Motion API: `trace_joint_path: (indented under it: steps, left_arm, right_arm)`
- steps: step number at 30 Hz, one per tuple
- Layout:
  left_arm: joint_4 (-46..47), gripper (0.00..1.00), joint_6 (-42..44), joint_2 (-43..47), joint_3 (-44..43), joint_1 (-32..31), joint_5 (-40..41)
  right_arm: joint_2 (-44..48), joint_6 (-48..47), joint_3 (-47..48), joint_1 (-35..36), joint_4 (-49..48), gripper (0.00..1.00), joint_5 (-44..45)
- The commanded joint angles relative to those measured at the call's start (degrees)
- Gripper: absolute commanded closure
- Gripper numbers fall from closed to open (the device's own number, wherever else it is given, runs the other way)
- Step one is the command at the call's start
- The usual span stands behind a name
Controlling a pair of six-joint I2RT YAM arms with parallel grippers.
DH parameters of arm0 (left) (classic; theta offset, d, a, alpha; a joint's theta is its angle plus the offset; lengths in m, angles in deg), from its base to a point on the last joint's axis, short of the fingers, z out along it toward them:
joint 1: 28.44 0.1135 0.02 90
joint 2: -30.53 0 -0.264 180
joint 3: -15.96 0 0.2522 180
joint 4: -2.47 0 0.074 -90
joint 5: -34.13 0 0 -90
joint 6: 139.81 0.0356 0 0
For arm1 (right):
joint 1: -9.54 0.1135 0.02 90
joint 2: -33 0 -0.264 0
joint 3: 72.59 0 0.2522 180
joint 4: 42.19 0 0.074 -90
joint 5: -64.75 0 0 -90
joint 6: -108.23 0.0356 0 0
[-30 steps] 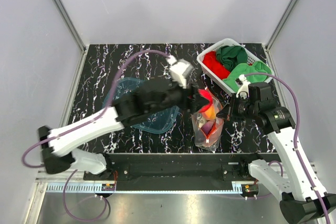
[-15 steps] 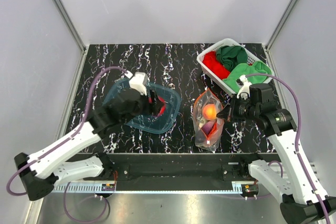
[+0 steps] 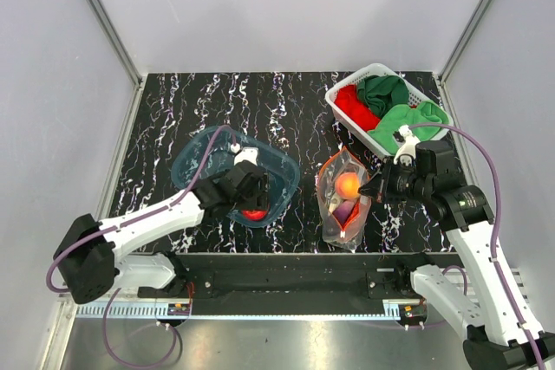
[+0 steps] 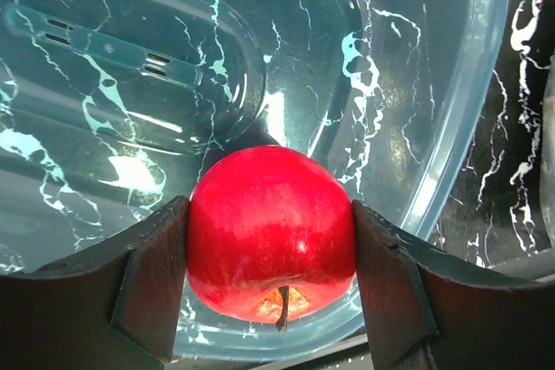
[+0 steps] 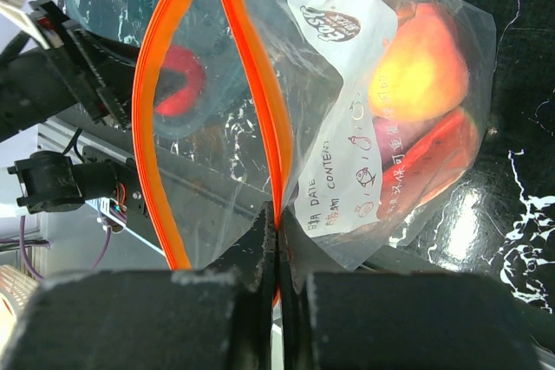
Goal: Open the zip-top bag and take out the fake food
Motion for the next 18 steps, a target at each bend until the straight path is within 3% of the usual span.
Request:
trace_joint_path:
  steps: [1, 6, 9, 10, 16, 18]
  left_arm:
    - [5.3, 0.46, -1.1, -1.6, 0.9, 0.4, 1.6]
    - [5.4, 0.31, 0.2, -1.0, 0.4, 0.5, 0.6]
    - [5.4, 0.3, 2.4, 0.1, -1.4, 0.5, -1.7]
    - [4.6, 0.21, 2.8, 0.2, -2.2, 0.5, -2.3]
    - [-0.7, 0.19, 4.7, 0.5, -9.2, 0.5, -1.6]
    - [-1.6, 0.11, 4.8, 1.4, -10.7, 0.5, -0.9]
  right_arm:
    - [0.2, -0.3, 0.1, 0.5, -2.0, 1.0, -0.6]
    - [-0.4, -0.7, 0.1, 0.5, -2.1, 1.0, -1.3]
    - [-1.1, -0.9, -0.1, 0.5, -2.1, 1.0, -2.1]
    - [-1.2, -0.9, 0.0, 0.5, -2.1, 1.0, -2.2]
    - [-1.0, -0.9, -0.1, 0.5, -2.2, 1.0, -2.5]
    - [-1.0, -1.0, -0.1, 0.4, -2.2, 1.0, -2.6]
